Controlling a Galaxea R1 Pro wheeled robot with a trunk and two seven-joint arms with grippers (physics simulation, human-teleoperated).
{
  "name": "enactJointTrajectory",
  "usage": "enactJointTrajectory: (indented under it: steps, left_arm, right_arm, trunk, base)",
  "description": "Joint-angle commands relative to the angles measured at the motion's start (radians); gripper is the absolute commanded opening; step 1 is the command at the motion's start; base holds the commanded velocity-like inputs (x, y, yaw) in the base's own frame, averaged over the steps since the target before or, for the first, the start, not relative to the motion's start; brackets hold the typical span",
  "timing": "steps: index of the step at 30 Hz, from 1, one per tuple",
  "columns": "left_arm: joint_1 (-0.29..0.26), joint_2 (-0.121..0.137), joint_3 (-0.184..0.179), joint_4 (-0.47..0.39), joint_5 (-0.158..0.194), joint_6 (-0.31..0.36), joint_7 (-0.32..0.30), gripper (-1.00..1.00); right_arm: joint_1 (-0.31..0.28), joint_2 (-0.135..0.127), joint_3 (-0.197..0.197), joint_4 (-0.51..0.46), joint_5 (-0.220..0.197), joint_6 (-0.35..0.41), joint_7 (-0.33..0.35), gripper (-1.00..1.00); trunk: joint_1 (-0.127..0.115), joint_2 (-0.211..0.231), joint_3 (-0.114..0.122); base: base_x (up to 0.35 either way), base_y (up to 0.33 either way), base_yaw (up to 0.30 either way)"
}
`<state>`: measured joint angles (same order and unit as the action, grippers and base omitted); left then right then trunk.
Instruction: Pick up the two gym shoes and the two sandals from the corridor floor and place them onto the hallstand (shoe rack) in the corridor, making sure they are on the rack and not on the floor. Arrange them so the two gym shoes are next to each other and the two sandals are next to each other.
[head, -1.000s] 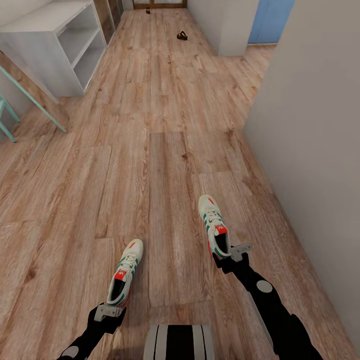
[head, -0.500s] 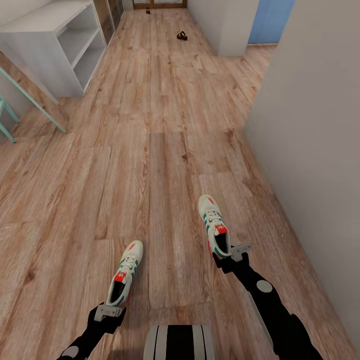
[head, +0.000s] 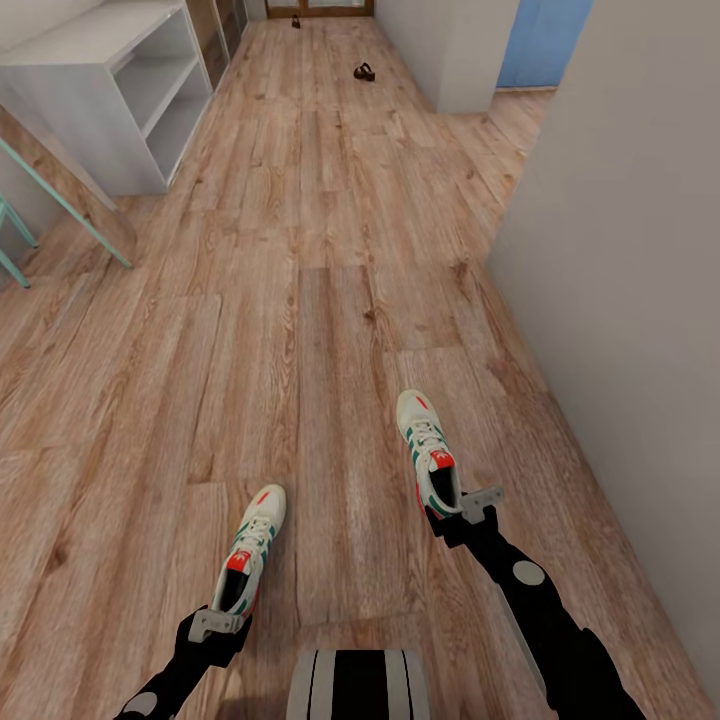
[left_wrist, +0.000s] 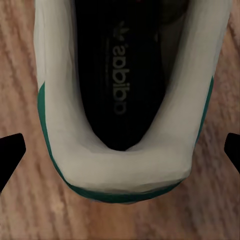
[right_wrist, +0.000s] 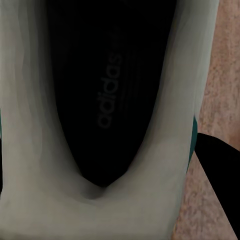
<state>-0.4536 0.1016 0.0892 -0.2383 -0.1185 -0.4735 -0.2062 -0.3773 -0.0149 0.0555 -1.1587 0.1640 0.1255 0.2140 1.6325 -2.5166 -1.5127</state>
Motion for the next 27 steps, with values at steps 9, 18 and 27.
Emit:
enactJointTrajectory:
  steps: [9,18,27]
  left_arm:
    - [0.0,0.0,0.009,0.001,-0.01,-0.004,-0.004,1.0]
    - [0.0,0.0,0.009,0.001,-0.01,-0.004,-0.004,1.0]
    - [0.0,0.0,0.009,0.001,-0.01,-0.005,-0.004,1.0]
  right_arm:
    - [0.0,0.0,0.001,-0.001,0.009,0.005,0.002,-1.0]
    - [0.0,0.0,0.001,-0.001,0.009,0.005,0.002,-1.0]
    - [0.0,0.0,0.001,0.0,0.009,0.005,0.002,-1.0]
  trunk:
    - [0.0,0.0,-0.001]
    - [0.0,0.0,-0.001]
    - [0.0,0.0,-0.001]
  base:
    - [0.007,0.0,0.0]
    - [0.029,0.0,0.0]
    - [0.041,0.0,0.0]
